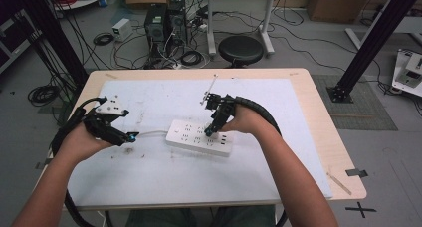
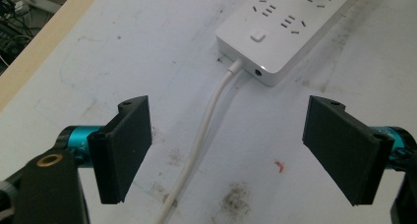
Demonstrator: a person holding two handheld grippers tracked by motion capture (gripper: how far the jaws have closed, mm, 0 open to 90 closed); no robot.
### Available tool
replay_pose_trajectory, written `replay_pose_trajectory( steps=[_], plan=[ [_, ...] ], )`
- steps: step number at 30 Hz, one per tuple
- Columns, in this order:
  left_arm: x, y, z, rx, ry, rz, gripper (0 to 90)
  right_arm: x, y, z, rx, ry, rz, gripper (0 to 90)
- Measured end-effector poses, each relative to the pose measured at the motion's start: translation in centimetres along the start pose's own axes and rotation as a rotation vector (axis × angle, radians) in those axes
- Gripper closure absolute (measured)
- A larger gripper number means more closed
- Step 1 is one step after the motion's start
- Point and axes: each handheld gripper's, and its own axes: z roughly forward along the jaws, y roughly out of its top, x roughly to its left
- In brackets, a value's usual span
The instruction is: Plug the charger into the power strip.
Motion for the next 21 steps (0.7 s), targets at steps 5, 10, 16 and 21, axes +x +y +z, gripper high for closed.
replay_pose_trajectory(
  steps=[5, 10, 16, 21],
  plan=[
    [0.0, 0.7, 0.3, -0.003, -0.017, 0.015, 18.7, 0.0, -1.5, -1.5, -0.093, -0.013, 0.026, 24.1],
    [0.2, 1.2, 0.3, -0.019, -0.030, 0.026, 18.7, -0.2, -3.3, -3.1, -0.195, -0.030, 0.074, 20.9],
    [0.5, 1.4, 0.1, -0.068, -0.047, 0.035, 18.7, -0.1, -6.2, -5.1, -0.293, -0.067, 0.121, 19.4],
    [0.8, 1.3, -0.2, -0.102, -0.034, 0.038, 18.6, 0.0, -9.0, -6.0, -0.387, -0.080, 0.156, 19.4]
  ],
)
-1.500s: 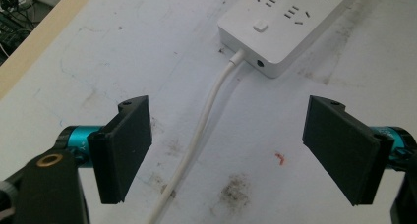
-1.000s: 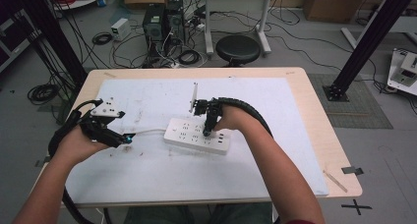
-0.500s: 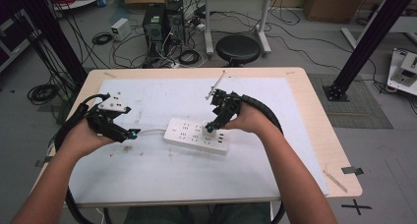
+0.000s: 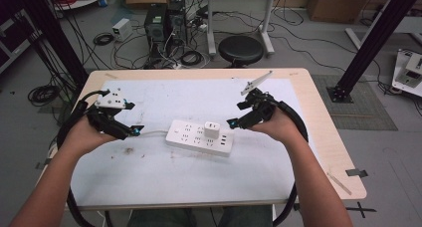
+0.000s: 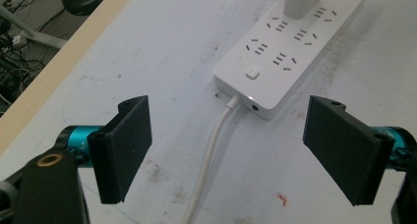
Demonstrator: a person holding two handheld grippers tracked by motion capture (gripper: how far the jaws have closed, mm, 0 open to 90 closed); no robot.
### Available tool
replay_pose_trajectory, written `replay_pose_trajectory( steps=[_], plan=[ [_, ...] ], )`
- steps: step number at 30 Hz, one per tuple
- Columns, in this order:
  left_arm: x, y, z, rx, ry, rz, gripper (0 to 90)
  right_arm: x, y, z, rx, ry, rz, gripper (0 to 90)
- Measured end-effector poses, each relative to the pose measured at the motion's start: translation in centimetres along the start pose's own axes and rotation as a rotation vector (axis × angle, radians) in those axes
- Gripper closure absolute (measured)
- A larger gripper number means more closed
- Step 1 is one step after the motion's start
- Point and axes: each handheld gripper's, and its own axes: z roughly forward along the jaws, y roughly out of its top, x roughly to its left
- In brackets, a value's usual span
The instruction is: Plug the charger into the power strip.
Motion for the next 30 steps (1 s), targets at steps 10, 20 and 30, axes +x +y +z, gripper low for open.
replay_pose_trajectory(
  steps=[10, 20, 30],
  plan=[
    [0.5, -0.9, 0.1, -0.028, 0.002, -0.024, 18.6, -0.7, -2.9, -1.3, -0.018, -0.032, 0.037, 19.4],
    [0.6, -1.8, 0.1, -0.042, 0.001, -0.053, 18.6, -0.5, -3.2, -1.4, -0.008, -0.048, 0.040, 19.4],
    [0.7, -1.7, 0.2, -0.040, 0.001, -0.049, 18.7, -0.5, -3.2, -1.4, 0.004, -0.051, 0.048, 19.4]
  ],
)
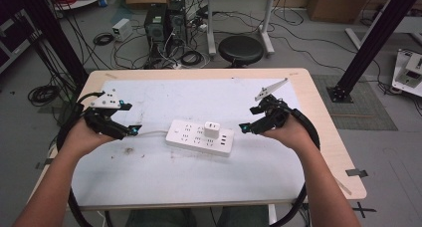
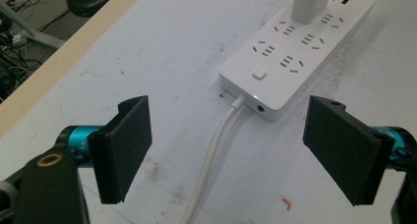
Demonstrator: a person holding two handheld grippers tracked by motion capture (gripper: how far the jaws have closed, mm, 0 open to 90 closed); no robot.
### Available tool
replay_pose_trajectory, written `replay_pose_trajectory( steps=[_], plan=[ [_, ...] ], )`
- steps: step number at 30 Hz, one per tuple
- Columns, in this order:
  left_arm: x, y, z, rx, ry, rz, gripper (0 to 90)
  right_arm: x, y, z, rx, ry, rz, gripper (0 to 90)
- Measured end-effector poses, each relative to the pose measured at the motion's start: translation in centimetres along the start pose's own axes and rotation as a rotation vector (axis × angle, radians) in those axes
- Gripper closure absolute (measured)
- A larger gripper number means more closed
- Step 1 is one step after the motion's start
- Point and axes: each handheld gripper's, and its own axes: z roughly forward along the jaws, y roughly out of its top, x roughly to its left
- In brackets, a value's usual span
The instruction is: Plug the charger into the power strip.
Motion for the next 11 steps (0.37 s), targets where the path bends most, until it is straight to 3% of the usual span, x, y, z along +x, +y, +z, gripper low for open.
replay_pose_trajectory(
  steps=[11],
  plan=[
    [0.09, -0.06, -0.16, -0.001, 0.005, -0.005, 18.7, 0.15, 0.29, 0.18, 0.009, 0.010, -0.009, 19.5]
  ],
)
